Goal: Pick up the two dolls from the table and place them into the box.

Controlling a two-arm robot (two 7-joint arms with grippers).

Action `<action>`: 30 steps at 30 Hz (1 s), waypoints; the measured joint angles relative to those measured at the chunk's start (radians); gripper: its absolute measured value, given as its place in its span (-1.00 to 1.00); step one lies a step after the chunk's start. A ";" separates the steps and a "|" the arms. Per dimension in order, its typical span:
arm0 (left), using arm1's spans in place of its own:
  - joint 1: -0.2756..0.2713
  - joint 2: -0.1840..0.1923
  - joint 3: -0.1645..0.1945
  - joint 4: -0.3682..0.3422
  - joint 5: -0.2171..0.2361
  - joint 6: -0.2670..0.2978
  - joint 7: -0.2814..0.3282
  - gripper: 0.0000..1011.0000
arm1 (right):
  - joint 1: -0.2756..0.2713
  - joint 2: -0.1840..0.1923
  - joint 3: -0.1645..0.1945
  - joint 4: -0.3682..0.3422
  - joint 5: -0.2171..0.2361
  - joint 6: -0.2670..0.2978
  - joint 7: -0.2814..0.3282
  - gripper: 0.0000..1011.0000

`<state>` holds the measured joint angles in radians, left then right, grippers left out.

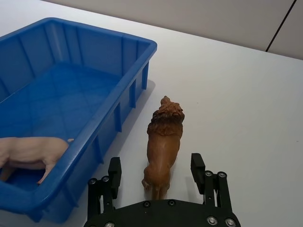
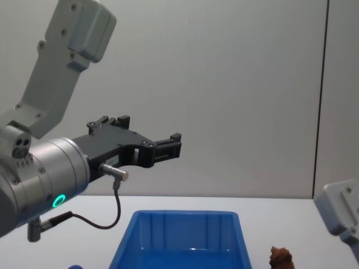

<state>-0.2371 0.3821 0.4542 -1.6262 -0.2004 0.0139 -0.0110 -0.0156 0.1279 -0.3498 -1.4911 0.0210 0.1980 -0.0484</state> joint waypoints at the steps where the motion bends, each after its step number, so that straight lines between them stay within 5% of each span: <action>1: 0.000 0.000 0.000 0.000 0.000 0.000 0.000 0.98 | 0.003 -0.002 0.000 0.006 -0.001 -0.001 0.000 0.83; 19: 0.000 0.000 0.000 0.000 0.000 0.000 0.000 0.98 | 0.049 -0.034 0.008 0.085 -0.016 -0.024 -0.020 -0.29; 30: 0.000 0.000 0.000 0.000 0.000 0.000 0.000 0.98 | 0.039 -0.026 0.016 0.035 -0.040 -0.054 -0.032 -0.37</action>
<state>-0.2371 0.3821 0.4542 -1.6262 -0.2004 0.0139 -0.0110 0.0234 0.1021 -0.3341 -1.4563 -0.0190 0.1444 -0.0806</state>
